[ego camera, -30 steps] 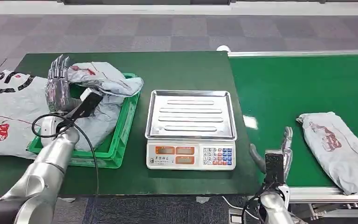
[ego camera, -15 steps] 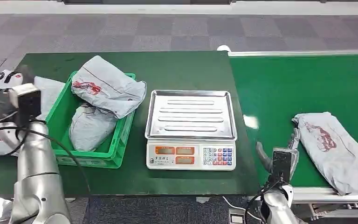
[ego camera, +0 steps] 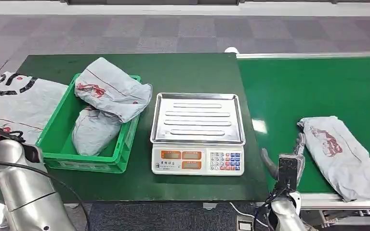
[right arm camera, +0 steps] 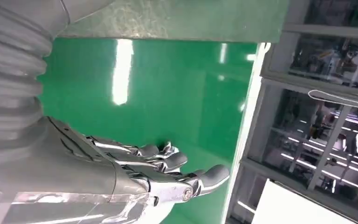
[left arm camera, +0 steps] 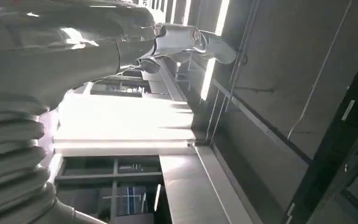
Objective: Moved the parcel from conveyor to table for the left to box.
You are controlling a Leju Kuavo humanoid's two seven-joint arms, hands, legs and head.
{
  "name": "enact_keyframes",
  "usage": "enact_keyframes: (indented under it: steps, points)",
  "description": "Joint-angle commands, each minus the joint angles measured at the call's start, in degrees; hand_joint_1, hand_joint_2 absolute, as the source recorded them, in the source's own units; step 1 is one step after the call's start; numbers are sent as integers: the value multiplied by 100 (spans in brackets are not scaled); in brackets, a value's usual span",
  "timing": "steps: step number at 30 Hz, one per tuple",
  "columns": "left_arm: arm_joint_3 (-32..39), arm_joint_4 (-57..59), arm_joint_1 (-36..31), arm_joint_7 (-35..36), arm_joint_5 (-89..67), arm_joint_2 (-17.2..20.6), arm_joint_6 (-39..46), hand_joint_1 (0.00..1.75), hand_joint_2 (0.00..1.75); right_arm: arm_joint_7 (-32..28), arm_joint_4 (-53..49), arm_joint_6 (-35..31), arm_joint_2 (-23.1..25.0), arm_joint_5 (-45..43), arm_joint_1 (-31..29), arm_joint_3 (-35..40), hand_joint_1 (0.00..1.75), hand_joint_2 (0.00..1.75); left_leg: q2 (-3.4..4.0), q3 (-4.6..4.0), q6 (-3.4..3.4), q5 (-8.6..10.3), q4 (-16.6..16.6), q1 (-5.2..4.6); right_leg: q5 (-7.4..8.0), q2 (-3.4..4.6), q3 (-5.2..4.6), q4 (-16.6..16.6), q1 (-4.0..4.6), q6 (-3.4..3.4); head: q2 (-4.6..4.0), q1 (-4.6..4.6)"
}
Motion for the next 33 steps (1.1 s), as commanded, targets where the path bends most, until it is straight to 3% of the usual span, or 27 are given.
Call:
enact_keyframes:
  steps: [1, 14, 15, 16, 17, 18, 20, 27, 33]
  points:
    - [-167, 28, 8, -278, 51, -22, -2, 0, 175, 2, 340, 7, -133, -30, -174, 303, 0, 175, -2, 10, 0, -3, -4, 4, -2, -1, 13, -9, 5, -2, 0, 0]
    - [-167, 28, 8, -278, 51, -22, -2, 0, 175, 2, 340, 7, -133, -30, -174, 303, 0, 175, -2, 8, 0, -2, -3, 2, -2, -2, 9, -5, 2, -2, 0, 0]
    - [-1392, 640, 214, -278, 1169, 513, -2, 0, 175, 2, 338, -2, -115, -22, -171, 265, 0, 175, -3, 16, 0, -3, -7, 5, -1, -3, 19, -13, 5, -4, 0, 0]
    - [-2368, 1391, 212, -278, 1833, 1027, -511, 0, 175, 2, 306, -2, -121, 6, -140, 193, 0, 175, -20, 12, 0, 3, -9, 2, -3, -20, 19, -10, 2, -3, 0, 0]
    - [-2728, 1629, 167, -278, 2055, 1147, -1116, 0, 175, 2, 270, -1, -138, -9, -120, 185, 0, 175, -23, 19, 0, 4, -15, 3, -3, -24, 28, -17, 4, -5, 0, 0]
    - [-3477, 1608, 187, -278, 2218, 1388, -2615, 0, 175, 2, 236, 165, -208, -44, -177, 271, 0, 175, -51, 25, -1, 14, -24, 5, -3, -52, 41, -25, 5, -7, 0, 0]
    - [-4173, 1944, 197, -278, 2293, 1438, -3725, 0, 175, 2, 269, 78, -265, 79, -322, 366, 0, 175, -55, 6, 1, 11, -3, 5, -6, -56, 17, -12, 5, -3, 0, 0]
    - [-4173, 1944, 197, -278, 2293, 1438, -3725, 0, 175, 2, 269, 78, -265, 79, -322, 366, 0, 175, 7, 13, 7, 1, -6, -5, 10, 2, 15, -8, -7, 6, 0, 0]
    - [-4173, 1944, 197, -278, 2293, 1438, -3725, 0, 175, 2, 269, 78, -265, 79, -322, 366, 0, 175, -6, 7, 6, 1, -4, -5, 5, -7, 9, -8, -2, 5, 0, 0]
